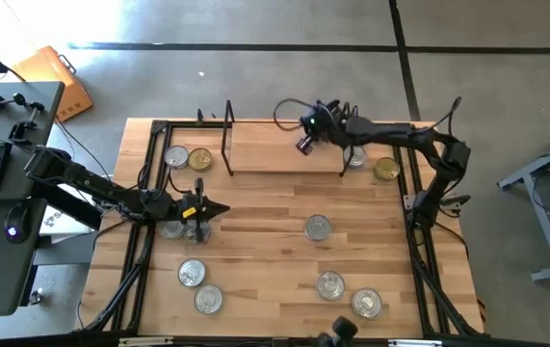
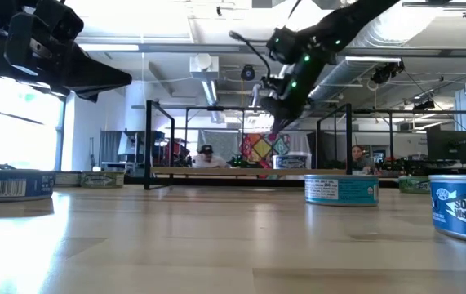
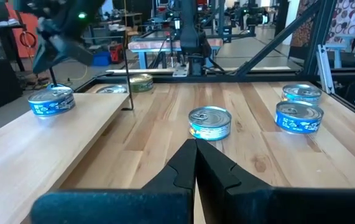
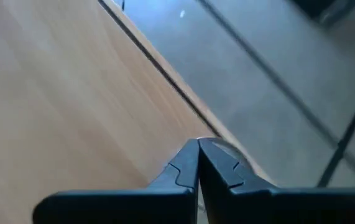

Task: Stack canned seafood by type on shelf
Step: Put the blue tuna can on the shelf

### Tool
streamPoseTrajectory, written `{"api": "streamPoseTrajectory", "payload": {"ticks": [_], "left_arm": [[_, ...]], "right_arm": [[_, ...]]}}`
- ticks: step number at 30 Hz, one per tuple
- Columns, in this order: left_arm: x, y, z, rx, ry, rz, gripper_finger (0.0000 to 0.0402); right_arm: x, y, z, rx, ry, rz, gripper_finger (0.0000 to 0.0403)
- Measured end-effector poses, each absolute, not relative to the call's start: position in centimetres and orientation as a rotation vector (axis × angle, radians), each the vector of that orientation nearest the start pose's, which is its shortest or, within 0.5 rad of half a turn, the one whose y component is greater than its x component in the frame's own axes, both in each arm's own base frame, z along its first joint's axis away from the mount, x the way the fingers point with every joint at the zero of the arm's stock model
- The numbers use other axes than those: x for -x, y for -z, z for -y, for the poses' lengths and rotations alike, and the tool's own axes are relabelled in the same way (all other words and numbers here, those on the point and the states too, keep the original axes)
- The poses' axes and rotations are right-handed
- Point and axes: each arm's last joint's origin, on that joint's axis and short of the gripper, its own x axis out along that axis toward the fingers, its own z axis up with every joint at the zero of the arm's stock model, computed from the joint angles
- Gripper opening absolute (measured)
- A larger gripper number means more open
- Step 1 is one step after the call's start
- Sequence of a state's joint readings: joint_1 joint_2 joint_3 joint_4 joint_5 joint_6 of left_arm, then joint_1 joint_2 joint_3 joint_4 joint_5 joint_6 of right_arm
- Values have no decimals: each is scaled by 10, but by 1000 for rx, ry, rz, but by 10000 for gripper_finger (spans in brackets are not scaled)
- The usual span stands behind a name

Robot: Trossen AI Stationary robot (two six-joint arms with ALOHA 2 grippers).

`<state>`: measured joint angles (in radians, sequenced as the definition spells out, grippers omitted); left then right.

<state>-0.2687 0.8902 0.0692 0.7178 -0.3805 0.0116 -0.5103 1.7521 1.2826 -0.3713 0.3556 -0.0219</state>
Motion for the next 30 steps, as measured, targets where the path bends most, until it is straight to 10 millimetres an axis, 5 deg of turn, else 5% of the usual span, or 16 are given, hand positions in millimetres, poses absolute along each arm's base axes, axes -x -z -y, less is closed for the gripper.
{"api": "streamPoseTrajectory", "payload": {"ticks": [9, 30], "left_arm": [[-156, -162, 32, -40, -113, -84, 0], [-156, -162, 32, -41, -108, -87, 0]], "right_arm": [[-328, -213, 227, -80, 785, -1109, 0], [-309, -203, 218, -95, 829, -1382, 0]]}}
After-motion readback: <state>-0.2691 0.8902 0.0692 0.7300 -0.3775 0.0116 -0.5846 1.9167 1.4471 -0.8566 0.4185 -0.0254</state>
